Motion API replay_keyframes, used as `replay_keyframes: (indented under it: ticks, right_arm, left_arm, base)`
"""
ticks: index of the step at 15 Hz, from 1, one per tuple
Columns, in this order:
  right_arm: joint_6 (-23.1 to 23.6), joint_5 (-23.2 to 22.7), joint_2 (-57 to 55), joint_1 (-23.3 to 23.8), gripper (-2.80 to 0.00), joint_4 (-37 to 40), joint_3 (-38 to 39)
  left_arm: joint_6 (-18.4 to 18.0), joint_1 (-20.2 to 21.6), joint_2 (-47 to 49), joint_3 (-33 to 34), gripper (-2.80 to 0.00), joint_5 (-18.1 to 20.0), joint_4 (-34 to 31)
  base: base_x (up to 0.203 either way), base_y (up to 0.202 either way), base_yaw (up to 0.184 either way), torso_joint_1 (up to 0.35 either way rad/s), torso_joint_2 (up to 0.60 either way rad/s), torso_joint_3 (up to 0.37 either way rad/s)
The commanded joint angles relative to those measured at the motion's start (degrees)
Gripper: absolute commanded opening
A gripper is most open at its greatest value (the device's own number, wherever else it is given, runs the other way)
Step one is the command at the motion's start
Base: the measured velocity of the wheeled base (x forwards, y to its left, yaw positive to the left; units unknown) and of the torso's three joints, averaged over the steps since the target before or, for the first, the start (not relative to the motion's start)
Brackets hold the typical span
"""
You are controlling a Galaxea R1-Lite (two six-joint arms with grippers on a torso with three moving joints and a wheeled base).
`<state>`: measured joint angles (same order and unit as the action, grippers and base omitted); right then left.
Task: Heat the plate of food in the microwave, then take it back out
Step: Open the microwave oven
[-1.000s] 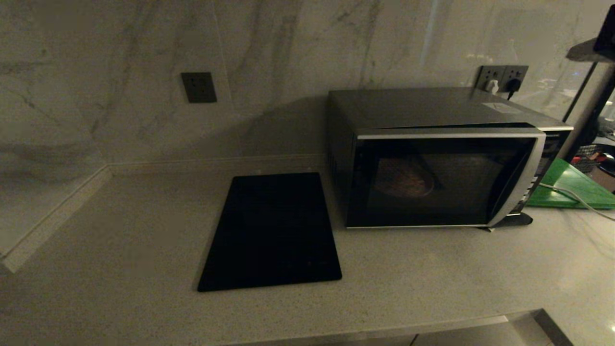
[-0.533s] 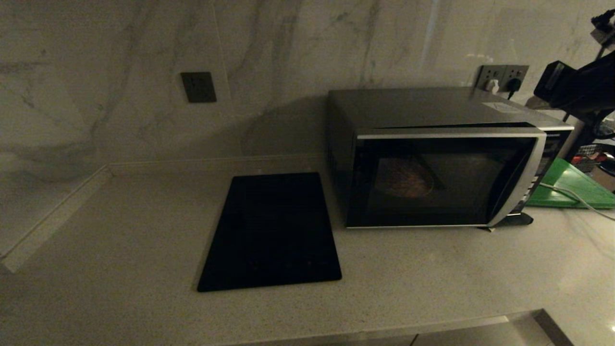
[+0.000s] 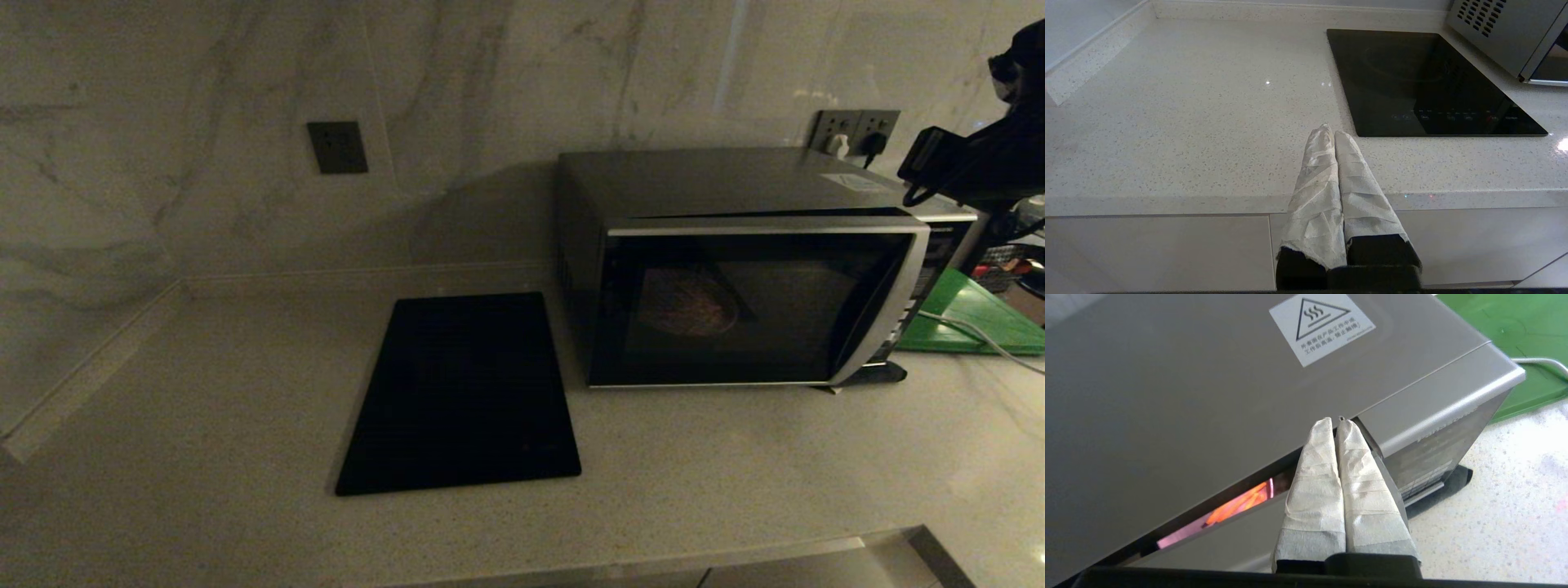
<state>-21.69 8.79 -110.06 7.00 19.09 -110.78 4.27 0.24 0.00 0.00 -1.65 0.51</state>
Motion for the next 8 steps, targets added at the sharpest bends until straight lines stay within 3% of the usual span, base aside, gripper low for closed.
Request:
replay_keyframes:
  ticks: [1,4,8]
  right_arm:
    - [0.4,-0.6,-0.9,0.1,-2.8,0.0,0.1]
    - [0.4,-4.8,-0.9,0.1,-2.8,0.2,0.5]
    - [0.3,-5.0,-2.2,0.0,-2.8,0.4,0.7]
  left_arm:
    - [0.0,0.0,0.1,0.0,-2.8,0.0,0.0]
    - [0.0,0.0,0.1,0.0,-2.8,0.0,0.0]
    - [0.0,0.0,0.1,0.0,-2.8,0.0,0.0]
  base:
    - [0.0,0.0,0.0,0.0,0.0,0.0]
    - [0.0,0.0,0.0,0.0,0.0,0.0]
    - [0.0,0.0,0.0,0.0,0.0,0.0]
